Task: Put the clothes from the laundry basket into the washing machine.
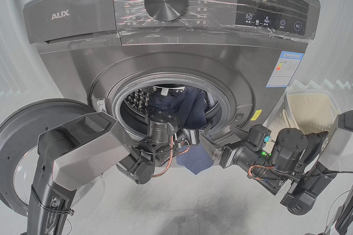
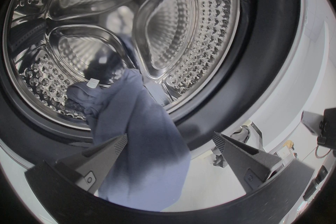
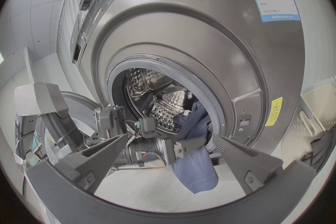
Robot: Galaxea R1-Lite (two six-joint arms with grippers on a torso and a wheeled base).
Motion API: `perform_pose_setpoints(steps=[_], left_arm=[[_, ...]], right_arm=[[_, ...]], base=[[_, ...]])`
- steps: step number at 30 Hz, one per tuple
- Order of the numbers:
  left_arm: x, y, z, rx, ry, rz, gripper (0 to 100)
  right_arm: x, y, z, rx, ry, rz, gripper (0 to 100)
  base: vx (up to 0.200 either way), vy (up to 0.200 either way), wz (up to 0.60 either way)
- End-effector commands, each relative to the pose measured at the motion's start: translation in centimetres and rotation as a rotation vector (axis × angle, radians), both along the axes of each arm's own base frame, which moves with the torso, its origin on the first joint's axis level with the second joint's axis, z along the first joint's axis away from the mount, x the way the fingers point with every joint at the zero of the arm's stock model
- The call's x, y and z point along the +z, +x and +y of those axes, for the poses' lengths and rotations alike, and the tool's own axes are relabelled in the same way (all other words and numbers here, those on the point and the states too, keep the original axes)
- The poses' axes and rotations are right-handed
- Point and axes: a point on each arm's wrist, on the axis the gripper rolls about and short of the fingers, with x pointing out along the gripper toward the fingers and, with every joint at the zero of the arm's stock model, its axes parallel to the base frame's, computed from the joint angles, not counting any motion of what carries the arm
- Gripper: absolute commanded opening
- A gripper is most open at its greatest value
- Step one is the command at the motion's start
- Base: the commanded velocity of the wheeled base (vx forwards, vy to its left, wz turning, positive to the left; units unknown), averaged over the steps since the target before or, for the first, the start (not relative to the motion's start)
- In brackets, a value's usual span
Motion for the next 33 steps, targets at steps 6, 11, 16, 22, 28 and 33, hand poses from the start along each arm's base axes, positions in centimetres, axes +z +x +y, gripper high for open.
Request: perform_pose_setpoints(steps=[6,11,16,22,28,33], left_arm=[[-2.8,0.7,-1.6,-0.018,0.017,0.005,100],[-3.7,1.5,-2.1,-0.006,0.017,-0.008,100],[-3.8,2.2,-1.8,0.017,0.027,-0.024,0],[-3.6,2.5,-1.4,0.034,0.022,-0.034,0],[-2.9,2.8,-1.1,0.045,0.008,-0.054,0],[0.0,4.1,0.2,0.122,-0.047,-0.139,0]], right_arm=[[0.1,0.0,0.1,0.004,0.002,-0.003,100],[0.1,-0.1,0.2,0.008,0.002,-0.003,100],[0.0,-0.1,0.2,0.008,0.001,-0.002,100],[0.0,-0.2,0.4,0.016,0.002,0.0,100],[0.0,-0.2,0.4,0.016,0.004,-0.002,100],[0.1,-0.2,0.4,0.014,0.005,-0.003,100]], base=[[0.0,0.0,0.0],[0.0,0.0,0.0],[0.0,0.0,0.0],[0.0,0.0,0.0],[0.0,0.0,0.0],[0.0,0.0,0.0]])
